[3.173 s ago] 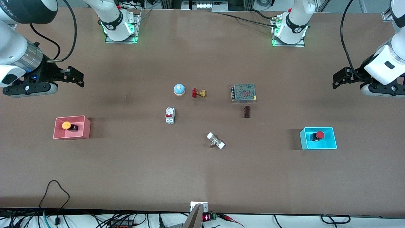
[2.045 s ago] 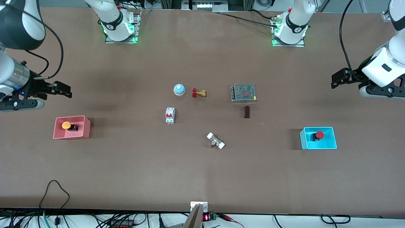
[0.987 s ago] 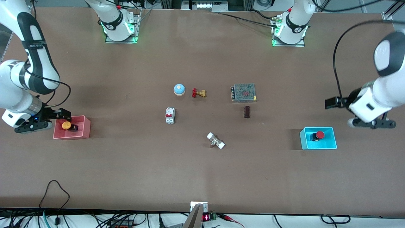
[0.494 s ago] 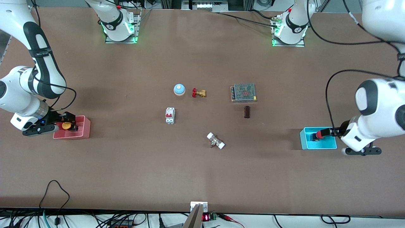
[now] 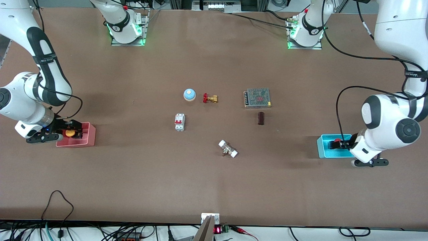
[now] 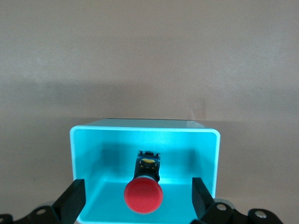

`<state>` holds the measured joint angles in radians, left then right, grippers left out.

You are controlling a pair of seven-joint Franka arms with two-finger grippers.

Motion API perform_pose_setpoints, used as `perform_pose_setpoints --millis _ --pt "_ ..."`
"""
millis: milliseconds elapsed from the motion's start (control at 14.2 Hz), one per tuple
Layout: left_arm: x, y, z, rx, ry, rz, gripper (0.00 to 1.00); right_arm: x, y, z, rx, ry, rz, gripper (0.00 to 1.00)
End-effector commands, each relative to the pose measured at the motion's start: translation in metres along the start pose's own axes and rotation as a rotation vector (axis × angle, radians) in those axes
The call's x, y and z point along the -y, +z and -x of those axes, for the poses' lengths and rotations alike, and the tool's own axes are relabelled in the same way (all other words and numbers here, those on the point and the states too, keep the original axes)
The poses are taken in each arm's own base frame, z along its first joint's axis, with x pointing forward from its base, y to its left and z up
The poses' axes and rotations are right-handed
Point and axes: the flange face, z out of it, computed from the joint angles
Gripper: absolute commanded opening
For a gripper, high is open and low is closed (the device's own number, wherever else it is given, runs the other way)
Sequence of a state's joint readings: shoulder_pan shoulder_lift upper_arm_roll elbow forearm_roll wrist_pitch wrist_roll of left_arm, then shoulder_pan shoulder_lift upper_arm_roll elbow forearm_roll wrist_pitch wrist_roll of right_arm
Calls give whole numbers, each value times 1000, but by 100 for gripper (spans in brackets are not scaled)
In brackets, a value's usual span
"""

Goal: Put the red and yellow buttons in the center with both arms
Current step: 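Grasp the yellow button with the right gripper while the left gripper grasps the red button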

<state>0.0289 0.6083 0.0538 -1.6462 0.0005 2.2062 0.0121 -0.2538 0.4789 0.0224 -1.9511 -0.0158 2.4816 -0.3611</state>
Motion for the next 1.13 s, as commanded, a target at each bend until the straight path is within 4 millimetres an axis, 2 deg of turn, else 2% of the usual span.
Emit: perform_pose_setpoints --millis 0,423,776,846,917,987,1058 --pt "2 21 16 -34 1 -10 100 -2 6 -1 -5 18 -3 100" --pt "0 47 29 -88 8 -9 99 -2 12 -3 -23 16 3 100" --pt "-1 54 33 -88 10 -8 92 -3 16 -3 -29 12 8 98" --pt "-1 54 33 -88 10 -8 83 -2 16 -3 -28 10 8 91" --pt "-1 54 33 -88 10 -8 66 -2 16 -3 -27 8 8 83" --pt "-1 55 33 -88 11 -8 56 -2 16 -3 -27 1 8 74" --pt "-1 53 32 -91 10 -8 50 -2 16 -3 -27 -3 9 68"
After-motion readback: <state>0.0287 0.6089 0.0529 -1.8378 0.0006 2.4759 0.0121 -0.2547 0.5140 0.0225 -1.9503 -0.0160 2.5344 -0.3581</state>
